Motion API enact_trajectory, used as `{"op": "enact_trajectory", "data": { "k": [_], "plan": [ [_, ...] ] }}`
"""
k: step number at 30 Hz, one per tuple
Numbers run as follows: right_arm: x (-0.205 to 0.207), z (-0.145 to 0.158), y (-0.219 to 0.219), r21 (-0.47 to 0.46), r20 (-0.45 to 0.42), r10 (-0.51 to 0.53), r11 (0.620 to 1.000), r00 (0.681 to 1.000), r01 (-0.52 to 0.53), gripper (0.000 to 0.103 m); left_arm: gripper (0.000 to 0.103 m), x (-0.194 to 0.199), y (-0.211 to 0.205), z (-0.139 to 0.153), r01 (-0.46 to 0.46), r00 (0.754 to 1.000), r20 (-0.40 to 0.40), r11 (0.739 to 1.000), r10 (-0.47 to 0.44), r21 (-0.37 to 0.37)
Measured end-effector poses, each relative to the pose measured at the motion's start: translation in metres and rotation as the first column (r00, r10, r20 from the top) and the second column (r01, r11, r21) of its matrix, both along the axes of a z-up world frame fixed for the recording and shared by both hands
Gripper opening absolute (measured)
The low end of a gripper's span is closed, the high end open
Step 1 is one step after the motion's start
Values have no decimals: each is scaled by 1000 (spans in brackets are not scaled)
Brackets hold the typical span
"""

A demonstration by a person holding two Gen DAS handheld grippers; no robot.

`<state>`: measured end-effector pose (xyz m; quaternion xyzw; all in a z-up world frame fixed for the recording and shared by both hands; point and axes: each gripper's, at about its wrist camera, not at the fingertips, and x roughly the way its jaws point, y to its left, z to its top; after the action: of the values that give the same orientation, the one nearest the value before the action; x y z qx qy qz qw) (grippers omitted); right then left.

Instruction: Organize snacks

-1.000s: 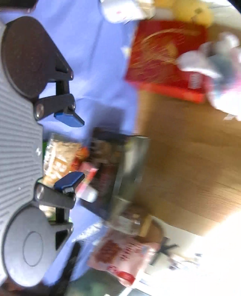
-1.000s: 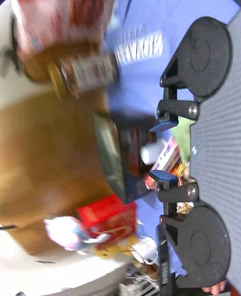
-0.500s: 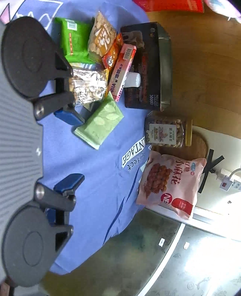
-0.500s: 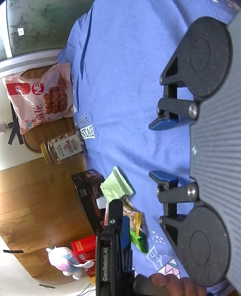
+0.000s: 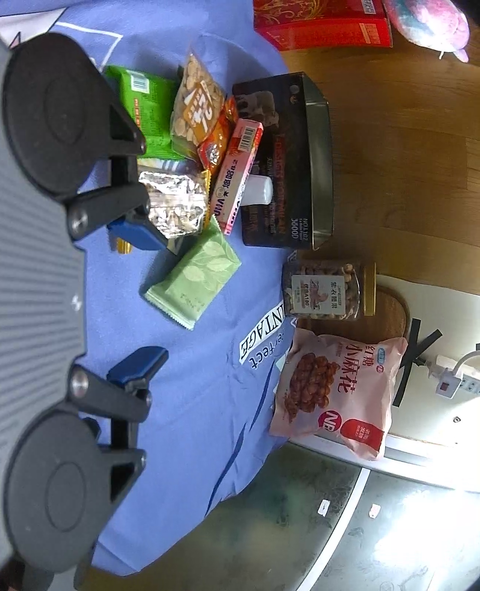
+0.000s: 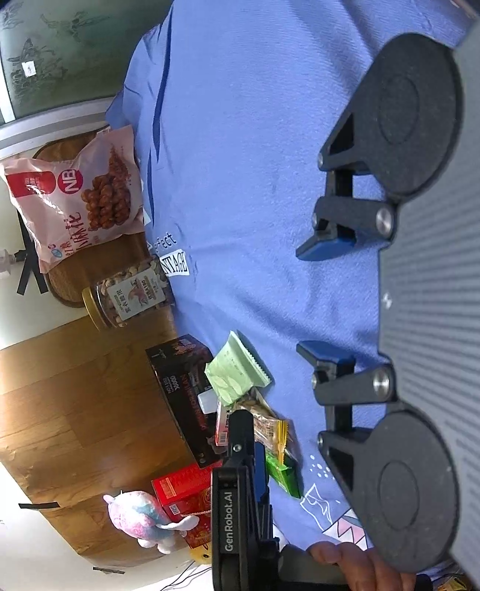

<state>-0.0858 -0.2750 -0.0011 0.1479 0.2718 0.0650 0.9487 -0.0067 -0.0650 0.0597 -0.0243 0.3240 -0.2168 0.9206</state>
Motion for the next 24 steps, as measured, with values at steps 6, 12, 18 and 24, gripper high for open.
{"op": "enact_trajectory", "data": {
  "k": [6,12,18,24],
  "plan": [
    [-2,0,0,7,1,3,1000,1000,-3,50,59,-2,-2,0,9,1000,0,1000,-9,3],
    [-2,-1,2,6,14,7,1000,1000,-7,50,59,-2,1,-2,3,1000,-4,1000,-3,15],
    [2,-1,7,-3,2,31,1000,1000,-31,48,59,-2,3,1,9,1000,2,1000,-9,23],
    [2,1,17,-29,17,61,998,998,-61,47,59,0,5,0,8,1000,-6,1000,-8,29]
  ]
}}
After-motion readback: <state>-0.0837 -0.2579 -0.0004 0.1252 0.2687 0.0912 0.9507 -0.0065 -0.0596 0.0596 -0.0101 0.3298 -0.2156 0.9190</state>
